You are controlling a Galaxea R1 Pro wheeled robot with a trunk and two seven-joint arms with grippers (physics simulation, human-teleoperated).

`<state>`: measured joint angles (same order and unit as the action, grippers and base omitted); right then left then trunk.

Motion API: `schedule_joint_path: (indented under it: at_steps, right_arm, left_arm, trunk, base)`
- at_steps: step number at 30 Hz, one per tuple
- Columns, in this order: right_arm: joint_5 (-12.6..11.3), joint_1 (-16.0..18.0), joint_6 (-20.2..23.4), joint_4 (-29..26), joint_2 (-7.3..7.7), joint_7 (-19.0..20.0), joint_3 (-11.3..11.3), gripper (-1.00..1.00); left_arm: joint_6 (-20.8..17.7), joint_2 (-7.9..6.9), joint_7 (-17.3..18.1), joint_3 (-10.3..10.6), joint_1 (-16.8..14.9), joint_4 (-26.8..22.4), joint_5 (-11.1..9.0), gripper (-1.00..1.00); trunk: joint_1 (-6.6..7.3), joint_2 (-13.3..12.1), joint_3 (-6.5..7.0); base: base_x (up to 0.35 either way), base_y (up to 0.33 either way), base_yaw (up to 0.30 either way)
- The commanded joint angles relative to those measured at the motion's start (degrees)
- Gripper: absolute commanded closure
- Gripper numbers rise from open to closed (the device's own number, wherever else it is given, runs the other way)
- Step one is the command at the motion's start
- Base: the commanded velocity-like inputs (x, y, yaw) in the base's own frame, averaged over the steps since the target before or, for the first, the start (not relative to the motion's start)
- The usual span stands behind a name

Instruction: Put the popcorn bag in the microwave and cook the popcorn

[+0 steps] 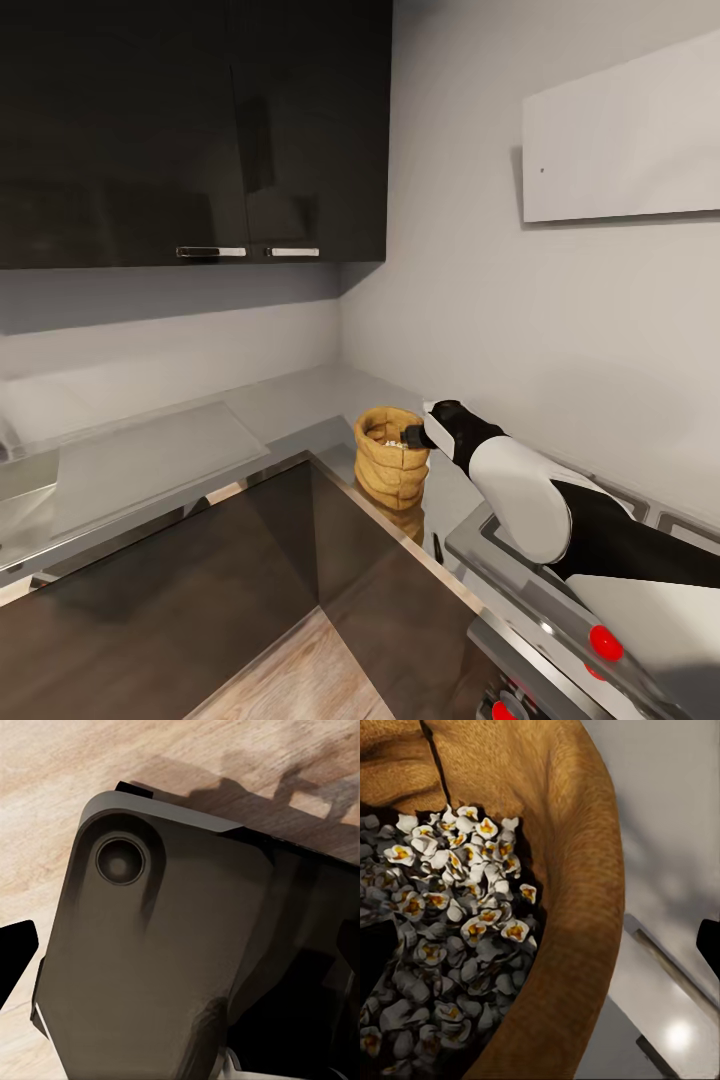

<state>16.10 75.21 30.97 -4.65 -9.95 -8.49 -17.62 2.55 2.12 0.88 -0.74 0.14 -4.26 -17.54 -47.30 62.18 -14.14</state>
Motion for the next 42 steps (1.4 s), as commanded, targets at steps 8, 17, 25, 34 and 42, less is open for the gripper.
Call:
schedule_joint_path:
  at_steps: [8,17,25,34,42]
  right_arm:
    - [0.25,0.03,2.79,-0.09,-0.04,-0.02,-0.54,-1.00]
    - [0.24,0.03,2.92,-0.09,-0.04,-0.15,-0.48,1.00]
    - [0.50,0.03,2.82,-0.78,-0.04,-0.21,-0.52,1.00]
    - [0.45,0.03,17.91,-15.74,-0.04,-0.22,-0.57,1.00]
    - [0.43,0.03,25.20,-18.89,-0.04,-0.22,-0.68,1.00]
  left_arm:
    - [0.09,-0.01,0.09,-0.05,-0.01,-0.05,-0.30,-1.00]
    - [0.09,0.00,0.09,-0.05,0.03,-0.07,-0.30,-1.00]
    - [0.09,0.02,0.09,-0.05,0.01,-0.07,-0.30,-1.00]
    - [0.09,0.00,0.09,-0.05,0.02,-0.07,-0.30,-1.00]
    - [0.09,-0.01,0.09,-0.05,-0.01,-0.05,-0.30,-1.00]
  trunk:
    - [-0.01,0.04,-0.06]
    - [-0.01,0.04,-0.06]
    - [-0.01,0.04,-0.06]
    - [-0.01,0.04,-0.06]
    - [-0.01,0.04,-0.06]
  base:
    - [0.000,0.000,0.000]
    - [0.000,0.000,0.000]
    - [0.000,0.000,0.000]
    - [0.000,0.000,0.000]
    - [0.000,0.000,0.000]
